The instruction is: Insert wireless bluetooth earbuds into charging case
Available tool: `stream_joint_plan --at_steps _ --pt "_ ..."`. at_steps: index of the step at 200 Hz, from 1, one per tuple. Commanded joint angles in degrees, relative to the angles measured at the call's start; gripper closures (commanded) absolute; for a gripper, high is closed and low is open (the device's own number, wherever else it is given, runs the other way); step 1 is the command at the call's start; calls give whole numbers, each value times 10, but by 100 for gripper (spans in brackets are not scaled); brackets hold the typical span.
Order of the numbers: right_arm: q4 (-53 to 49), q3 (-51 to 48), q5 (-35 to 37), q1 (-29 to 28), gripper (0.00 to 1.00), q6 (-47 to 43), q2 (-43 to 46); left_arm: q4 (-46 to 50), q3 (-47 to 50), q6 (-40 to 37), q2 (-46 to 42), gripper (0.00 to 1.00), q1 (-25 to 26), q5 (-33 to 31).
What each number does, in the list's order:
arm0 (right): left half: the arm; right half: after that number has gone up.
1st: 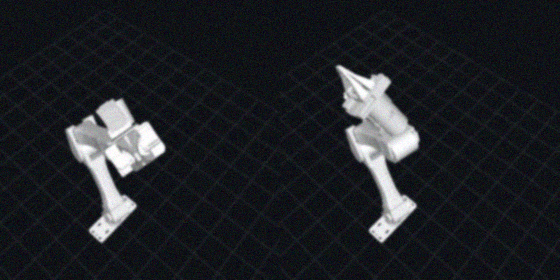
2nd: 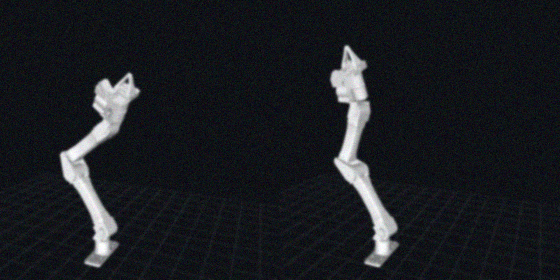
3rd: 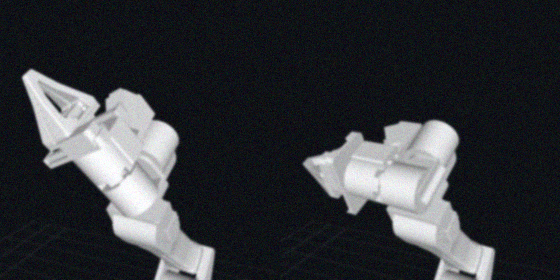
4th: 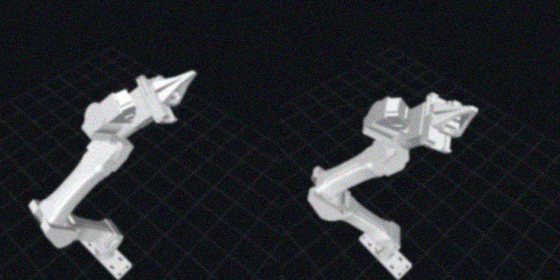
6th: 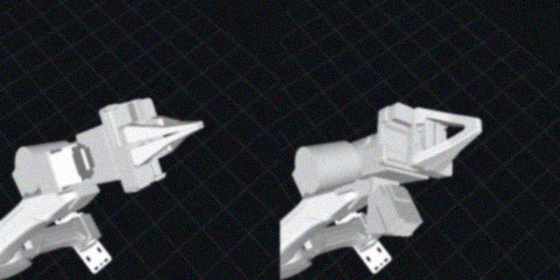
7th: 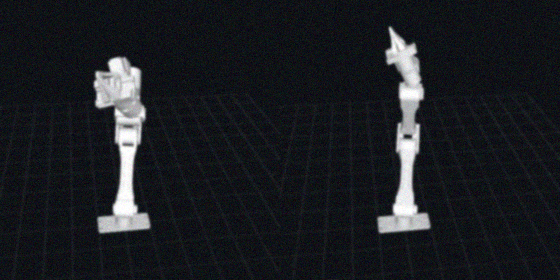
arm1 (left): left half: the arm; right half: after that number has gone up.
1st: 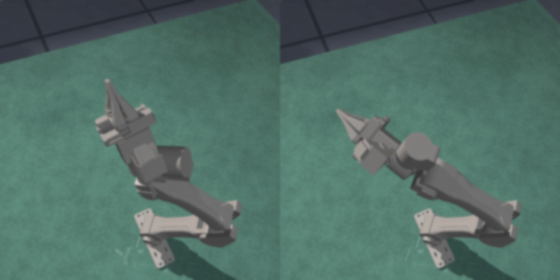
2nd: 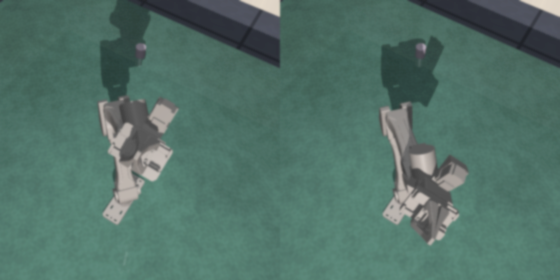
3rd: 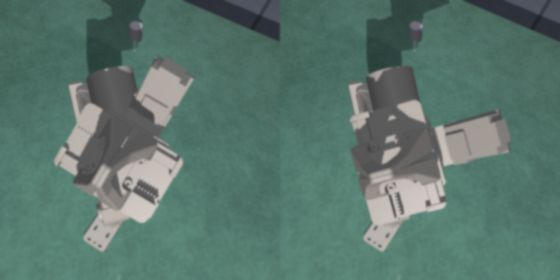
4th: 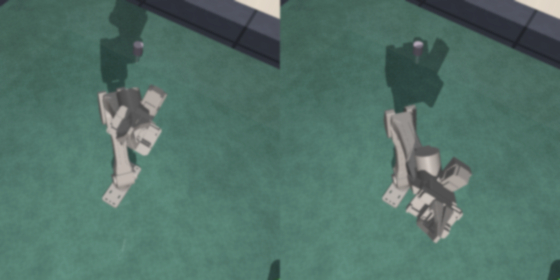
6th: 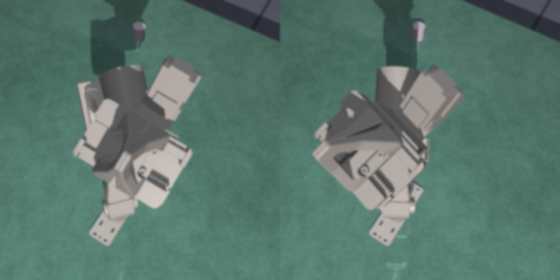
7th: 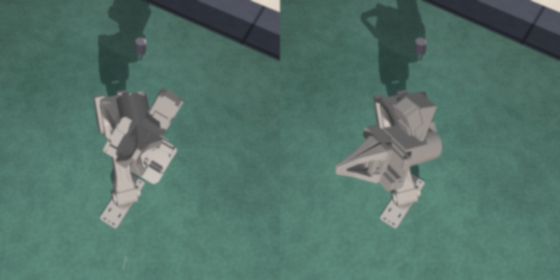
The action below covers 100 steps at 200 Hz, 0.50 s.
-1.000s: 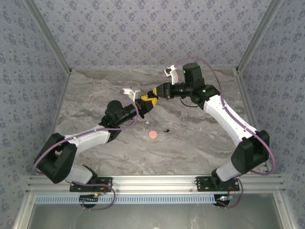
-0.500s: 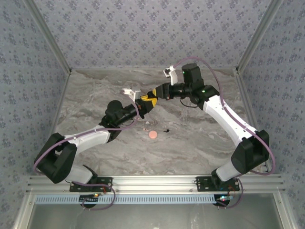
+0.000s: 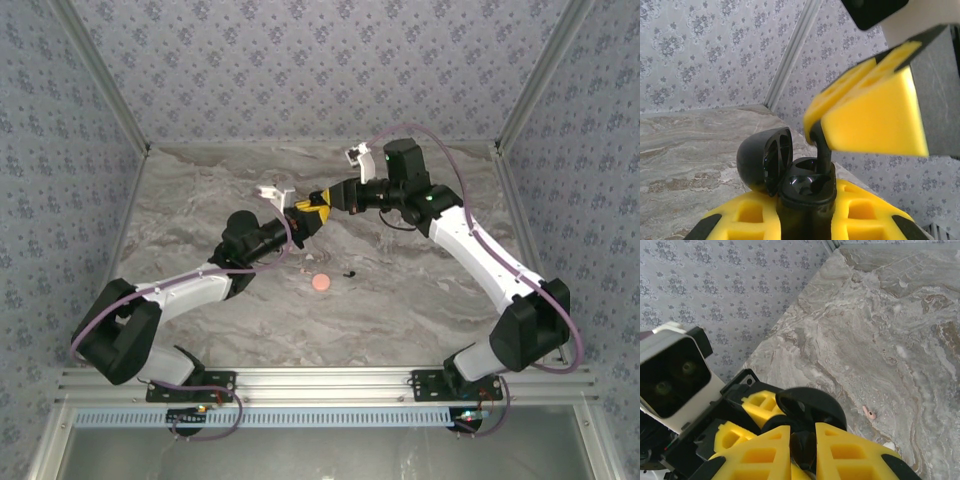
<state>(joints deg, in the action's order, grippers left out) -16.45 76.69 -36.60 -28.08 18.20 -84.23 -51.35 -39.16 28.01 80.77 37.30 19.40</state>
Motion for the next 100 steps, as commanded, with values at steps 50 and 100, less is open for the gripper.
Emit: stream_joint_plan --at_steps 50,100 --pt "-15 -9 7 -9 83 -7 16 -38 -9 -1 -20 85 1 -8" --pt "-36 2 27 -9 57 -14 18 -20 -11 -14 -26 85 1 -4"
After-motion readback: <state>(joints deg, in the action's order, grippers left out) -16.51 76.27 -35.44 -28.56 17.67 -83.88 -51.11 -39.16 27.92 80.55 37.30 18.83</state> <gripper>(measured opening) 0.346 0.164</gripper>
